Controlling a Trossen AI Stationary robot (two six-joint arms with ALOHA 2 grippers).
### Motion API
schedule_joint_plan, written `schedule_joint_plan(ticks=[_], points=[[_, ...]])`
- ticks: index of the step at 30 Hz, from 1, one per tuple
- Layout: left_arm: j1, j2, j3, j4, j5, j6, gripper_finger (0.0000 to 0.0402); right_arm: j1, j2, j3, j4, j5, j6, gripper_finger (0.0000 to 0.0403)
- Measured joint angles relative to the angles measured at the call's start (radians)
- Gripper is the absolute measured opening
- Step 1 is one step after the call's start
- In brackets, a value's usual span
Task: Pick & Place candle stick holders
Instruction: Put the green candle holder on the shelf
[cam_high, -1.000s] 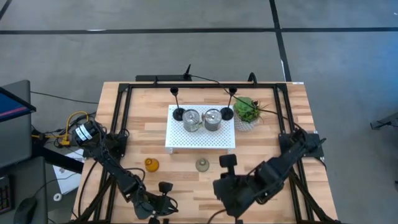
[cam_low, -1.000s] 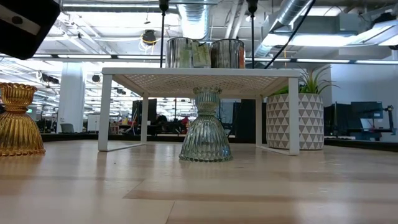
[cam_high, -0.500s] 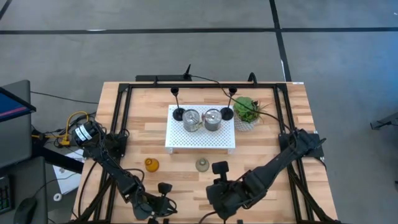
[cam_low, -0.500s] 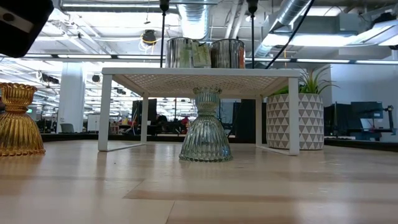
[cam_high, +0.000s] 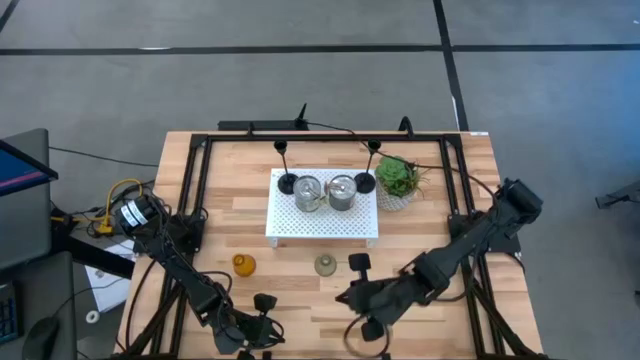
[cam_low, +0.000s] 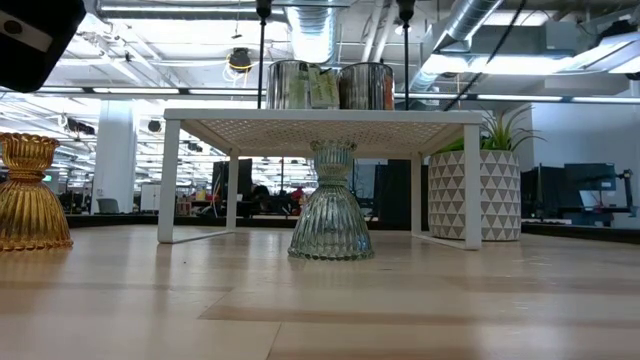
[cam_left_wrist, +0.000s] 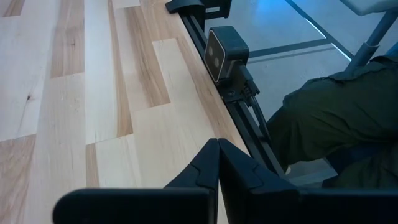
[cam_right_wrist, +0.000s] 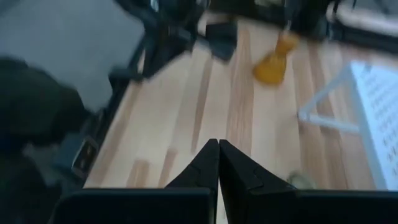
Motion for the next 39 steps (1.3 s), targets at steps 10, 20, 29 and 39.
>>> schedule_joint_plan(ticks=[10, 20, 29, 39], points=[[0.0, 0.0, 0.0, 0.0, -0.007, 0.0, 0.0005, -0.058, -0.133, -0.636, 0.876, -0.015, -0.013, 0.0], [0.001, 0.0, 0.0, 0.0, -0.012, 0.056, 0.0005, -0.069, -0.017, -0.832, 1.263, -0.017, 0.028, 0.0], [0.003, 0.0, 0.0, 0.0, -0.012, 0.08, 0.0005, -0.121, 0.122, -0.822, 1.27, -0.023, 0.029, 0.0], [0.003, 0.0, 0.0, 0.0, -0.012, 0.08, 0.0005, -0.19, 0.217, -0.733, 1.267, -0.024, 0.054, 0.0009]])
